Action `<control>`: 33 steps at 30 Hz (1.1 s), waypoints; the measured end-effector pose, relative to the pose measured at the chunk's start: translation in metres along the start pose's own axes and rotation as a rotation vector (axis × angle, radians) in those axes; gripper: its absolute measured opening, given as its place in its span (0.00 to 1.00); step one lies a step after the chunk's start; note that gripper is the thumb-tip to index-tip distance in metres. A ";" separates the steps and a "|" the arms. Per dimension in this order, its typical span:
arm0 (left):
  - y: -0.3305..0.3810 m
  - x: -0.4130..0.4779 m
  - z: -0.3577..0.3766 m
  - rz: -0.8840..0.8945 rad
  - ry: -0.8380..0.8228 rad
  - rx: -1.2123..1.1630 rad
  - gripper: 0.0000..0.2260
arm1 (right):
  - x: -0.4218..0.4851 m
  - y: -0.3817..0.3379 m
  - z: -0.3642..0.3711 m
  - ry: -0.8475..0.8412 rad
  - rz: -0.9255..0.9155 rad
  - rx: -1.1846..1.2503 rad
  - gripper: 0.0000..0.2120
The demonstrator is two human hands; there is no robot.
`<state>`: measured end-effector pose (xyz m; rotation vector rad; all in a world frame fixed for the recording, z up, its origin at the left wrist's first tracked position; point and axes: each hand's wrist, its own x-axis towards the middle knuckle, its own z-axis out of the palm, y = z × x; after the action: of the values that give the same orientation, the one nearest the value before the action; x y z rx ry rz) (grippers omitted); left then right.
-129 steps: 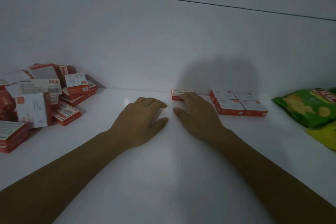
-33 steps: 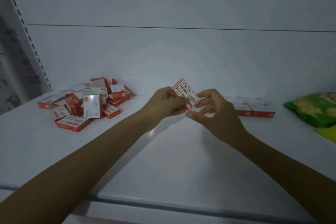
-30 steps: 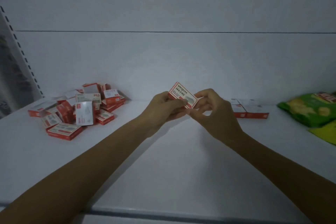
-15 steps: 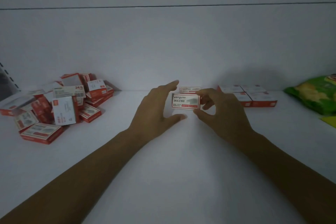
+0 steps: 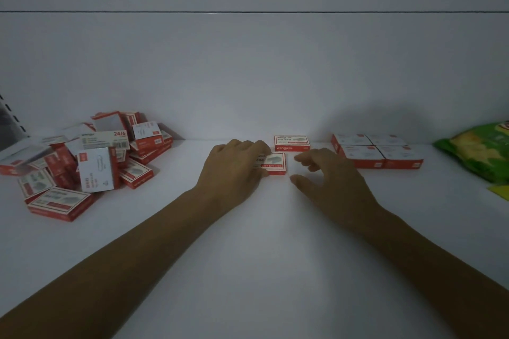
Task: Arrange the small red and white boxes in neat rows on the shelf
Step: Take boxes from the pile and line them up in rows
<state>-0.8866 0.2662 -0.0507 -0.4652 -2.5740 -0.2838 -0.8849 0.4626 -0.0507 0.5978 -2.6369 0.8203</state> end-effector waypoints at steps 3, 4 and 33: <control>-0.014 0.012 -0.002 -0.017 -0.056 0.034 0.16 | 0.001 -0.004 -0.003 -0.142 0.029 -0.099 0.18; -0.019 0.017 -0.001 -0.038 -0.076 0.043 0.16 | 0.003 -0.006 -0.005 -0.192 0.033 -0.143 0.19; -0.045 0.032 0.028 0.073 -0.056 -0.124 0.23 | 0.030 0.003 0.022 -0.132 0.015 -0.210 0.24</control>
<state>-0.9417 0.2412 -0.0633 -0.6197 -2.5967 -0.4117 -0.9160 0.4430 -0.0575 0.5945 -2.8029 0.5139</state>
